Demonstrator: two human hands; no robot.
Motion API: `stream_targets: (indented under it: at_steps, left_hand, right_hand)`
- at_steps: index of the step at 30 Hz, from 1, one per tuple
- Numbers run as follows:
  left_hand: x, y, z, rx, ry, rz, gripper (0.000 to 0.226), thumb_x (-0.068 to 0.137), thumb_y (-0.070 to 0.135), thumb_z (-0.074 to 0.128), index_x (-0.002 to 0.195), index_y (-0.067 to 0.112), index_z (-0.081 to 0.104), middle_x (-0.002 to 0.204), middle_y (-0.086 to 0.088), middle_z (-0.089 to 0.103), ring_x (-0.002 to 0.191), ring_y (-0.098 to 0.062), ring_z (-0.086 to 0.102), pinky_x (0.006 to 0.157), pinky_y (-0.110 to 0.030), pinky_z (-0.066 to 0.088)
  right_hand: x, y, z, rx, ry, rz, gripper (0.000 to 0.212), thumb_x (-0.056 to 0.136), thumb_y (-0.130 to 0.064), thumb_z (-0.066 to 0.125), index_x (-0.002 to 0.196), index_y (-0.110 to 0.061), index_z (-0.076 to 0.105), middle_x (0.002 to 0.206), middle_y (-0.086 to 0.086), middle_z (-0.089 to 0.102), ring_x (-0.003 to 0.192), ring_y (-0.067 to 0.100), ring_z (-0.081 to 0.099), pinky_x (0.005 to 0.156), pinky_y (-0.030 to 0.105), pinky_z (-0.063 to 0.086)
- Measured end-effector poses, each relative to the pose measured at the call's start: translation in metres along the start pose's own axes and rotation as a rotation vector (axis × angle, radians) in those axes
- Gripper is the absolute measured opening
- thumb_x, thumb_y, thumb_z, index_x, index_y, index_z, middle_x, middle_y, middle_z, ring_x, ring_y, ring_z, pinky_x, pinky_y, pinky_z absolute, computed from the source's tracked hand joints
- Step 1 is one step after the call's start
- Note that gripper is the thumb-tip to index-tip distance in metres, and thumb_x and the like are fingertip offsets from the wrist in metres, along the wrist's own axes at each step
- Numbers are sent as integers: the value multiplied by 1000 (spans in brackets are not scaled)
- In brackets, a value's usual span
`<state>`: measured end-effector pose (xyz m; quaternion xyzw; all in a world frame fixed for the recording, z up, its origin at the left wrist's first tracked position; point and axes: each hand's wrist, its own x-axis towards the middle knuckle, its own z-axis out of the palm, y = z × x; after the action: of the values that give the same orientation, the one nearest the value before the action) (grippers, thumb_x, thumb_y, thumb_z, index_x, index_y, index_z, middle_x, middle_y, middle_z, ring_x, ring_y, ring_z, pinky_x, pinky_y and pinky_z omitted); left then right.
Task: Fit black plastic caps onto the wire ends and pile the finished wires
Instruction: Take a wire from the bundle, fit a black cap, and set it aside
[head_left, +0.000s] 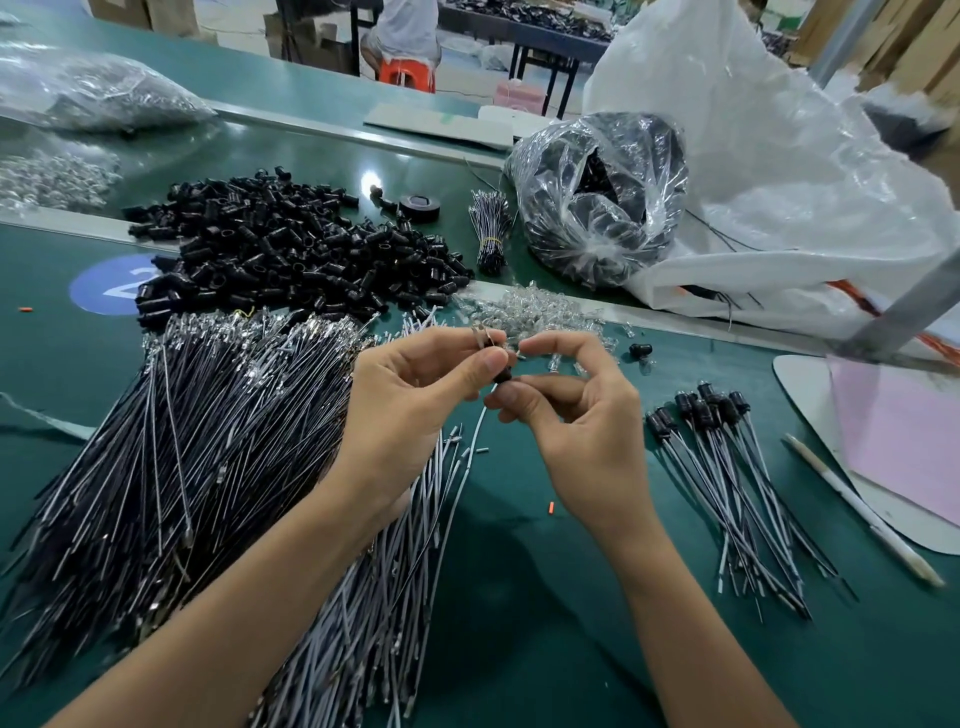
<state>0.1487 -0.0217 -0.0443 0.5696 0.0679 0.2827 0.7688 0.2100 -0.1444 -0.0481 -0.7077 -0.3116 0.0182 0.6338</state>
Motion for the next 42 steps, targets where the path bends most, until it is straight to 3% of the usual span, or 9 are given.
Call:
stream_targets:
  at_steps: [7, 20, 27, 42]
  left_hand:
    - [2, 6, -5, -86, 46, 24, 18, 78, 19, 67, 93, 20, 77, 92, -5, 77, 84, -13, 72, 69, -21, 56]
    - [4, 6, -6, -165, 59, 45, 9, 73, 16, 71, 78, 13, 78, 81, -6, 76, 71, -17, 73, 60, -21, 56]
    - [5, 5, -8, -170, 48, 50, 13, 67, 18, 76, 77, 11, 78, 83, -8, 76, 74, -19, 73, 63, -22, 57]
    - [4, 6, -7, -132, 12, 53, 7, 72, 10, 72, 77, 10, 77, 83, -10, 76, 79, -22, 73, 63, -24, 57]
  right_hand:
    - [0, -2, 1, 7, -12, 26, 24, 85, -10, 73, 100, -21, 58, 74, -1, 76, 67, 16, 71, 76, 44, 58]
    - [0, 0, 0, 57, -24, 28, 21, 84, -6, 73, 100, -17, 67, 80, 4, 76, 75, 17, 74, 80, 39, 59]
    - [0, 0, 0, 80, 2, -29, 24, 83, 0, 72, 88, -23, 70, 81, 3, 76, 72, 14, 73, 69, 18, 53]
    - [-1, 3, 0, -1, 26, -77, 22, 82, -1, 73, 88, -22, 70, 79, -2, 76, 73, 11, 73, 70, 20, 54]
